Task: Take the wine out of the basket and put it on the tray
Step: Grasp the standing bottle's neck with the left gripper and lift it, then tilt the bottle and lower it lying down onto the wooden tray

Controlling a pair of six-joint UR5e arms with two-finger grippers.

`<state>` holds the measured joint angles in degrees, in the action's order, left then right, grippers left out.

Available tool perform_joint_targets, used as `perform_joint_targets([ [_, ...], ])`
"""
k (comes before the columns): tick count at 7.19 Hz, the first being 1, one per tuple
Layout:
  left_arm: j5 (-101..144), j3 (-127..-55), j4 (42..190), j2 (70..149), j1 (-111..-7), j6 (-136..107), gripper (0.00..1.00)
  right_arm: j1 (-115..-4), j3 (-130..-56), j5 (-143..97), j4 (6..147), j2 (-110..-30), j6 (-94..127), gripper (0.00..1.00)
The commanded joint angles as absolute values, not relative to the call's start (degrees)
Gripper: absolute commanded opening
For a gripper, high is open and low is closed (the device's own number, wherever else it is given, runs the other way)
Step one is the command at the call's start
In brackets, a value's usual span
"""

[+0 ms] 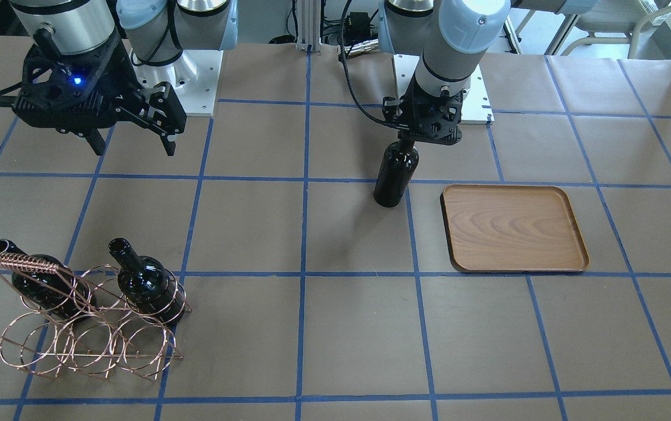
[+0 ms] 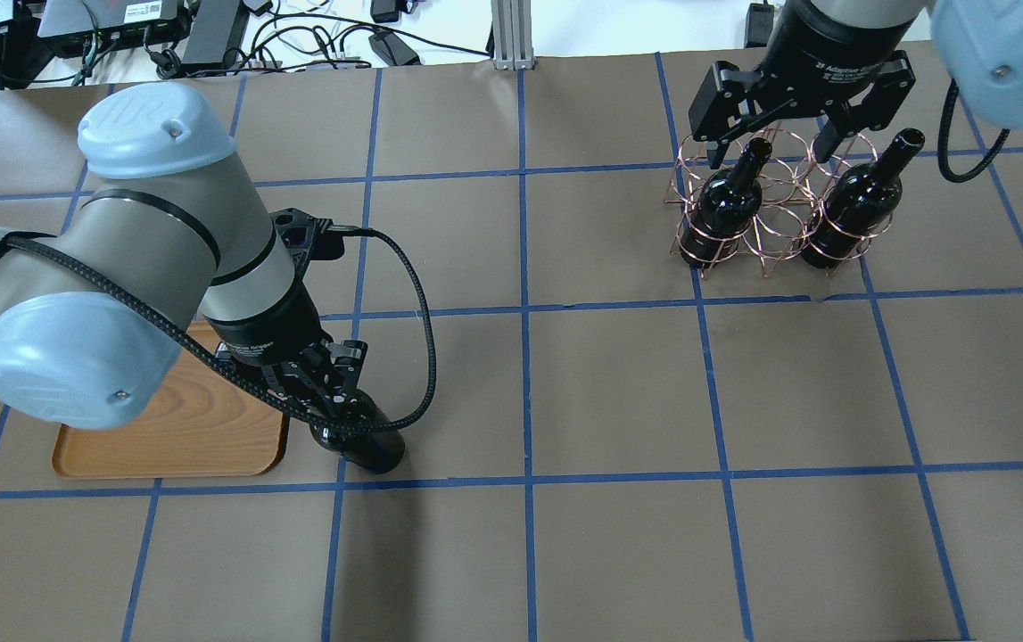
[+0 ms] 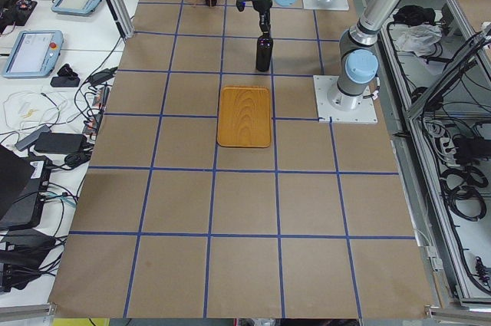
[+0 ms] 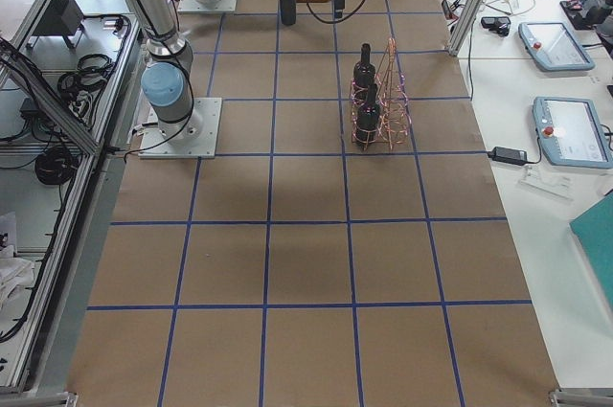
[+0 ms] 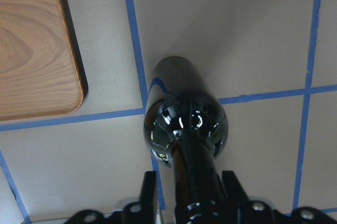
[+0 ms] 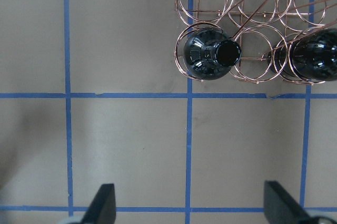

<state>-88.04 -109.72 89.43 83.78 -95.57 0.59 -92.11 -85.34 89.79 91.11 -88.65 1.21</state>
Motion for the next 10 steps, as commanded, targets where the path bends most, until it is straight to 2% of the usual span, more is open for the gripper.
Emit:
perform_joint_targets([
  [1,-87.8,-109.5,89.1,84.0,-95.5,0.5,0.00,-92.1,-85.3,89.7,91.1,-88.7,1.1,1.00],
  [2,-88.5,-109.3,88.9,83.9,-95.5,0.7,0.00,-92.1,-85.3,89.8,91.1,-88.7,1.1,1.00],
  [5,-94.3,-98.9,94.6,83.9,-88.6,9.9,0.00,-91.7,-85.3,90.0,91.1,-88.6,1.0,1.00],
  [7,-95.3,-98.5,93.9,84.4,-76.0,24.7,0.00,-91.7,-85.3,90.0,91.1,-88.7,1.1,1.00],
  [10,-95.3,-99.4,93.3,86.8,-66.9,35.3,0.00,-91.8,-85.3,89.8,91.1,-88.7,1.1,1.00],
])
